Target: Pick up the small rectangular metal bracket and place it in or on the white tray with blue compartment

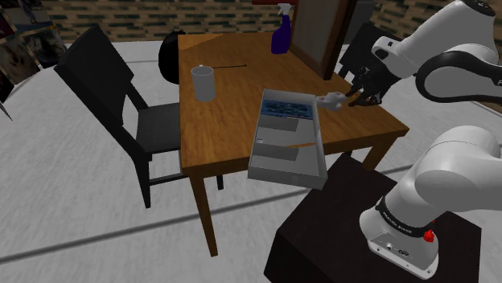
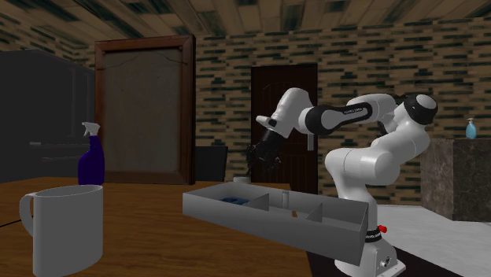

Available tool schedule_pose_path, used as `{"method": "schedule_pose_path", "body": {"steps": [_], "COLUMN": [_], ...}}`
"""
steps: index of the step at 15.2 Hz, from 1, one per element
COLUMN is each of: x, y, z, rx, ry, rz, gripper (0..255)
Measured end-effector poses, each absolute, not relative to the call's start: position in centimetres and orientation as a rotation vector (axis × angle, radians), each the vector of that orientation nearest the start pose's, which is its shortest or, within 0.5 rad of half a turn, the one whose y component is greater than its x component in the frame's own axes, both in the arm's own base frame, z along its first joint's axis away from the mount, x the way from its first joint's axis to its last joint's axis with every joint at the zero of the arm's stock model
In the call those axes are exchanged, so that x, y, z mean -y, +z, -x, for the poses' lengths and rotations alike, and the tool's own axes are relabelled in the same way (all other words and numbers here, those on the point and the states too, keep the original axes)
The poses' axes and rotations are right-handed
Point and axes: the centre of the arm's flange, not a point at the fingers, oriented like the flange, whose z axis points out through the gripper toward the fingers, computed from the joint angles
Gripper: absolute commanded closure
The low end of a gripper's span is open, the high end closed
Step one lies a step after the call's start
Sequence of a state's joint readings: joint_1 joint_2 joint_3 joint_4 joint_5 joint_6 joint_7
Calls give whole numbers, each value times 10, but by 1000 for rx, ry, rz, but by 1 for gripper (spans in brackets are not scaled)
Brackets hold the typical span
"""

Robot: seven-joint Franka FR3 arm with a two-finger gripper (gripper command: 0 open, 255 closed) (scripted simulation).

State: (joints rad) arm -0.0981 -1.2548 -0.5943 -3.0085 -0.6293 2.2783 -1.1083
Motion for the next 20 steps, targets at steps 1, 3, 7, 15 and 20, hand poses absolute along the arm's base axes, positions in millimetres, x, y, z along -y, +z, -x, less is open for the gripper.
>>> {"method": "schedule_pose_path", "body": {"steps": [1,3,7,15,20], "x": [153,148,139,136,137], "y": [439,449,455,425,424], "z": [-229,-258,-307,-320,-320], "rx": [1557,1471,1345,1333,1333], "ry": [-616,-494,-314,-297,-297], "rz": [3029,3012,2974,2970,2970], "gripper": [0,0,0,0,255]}}
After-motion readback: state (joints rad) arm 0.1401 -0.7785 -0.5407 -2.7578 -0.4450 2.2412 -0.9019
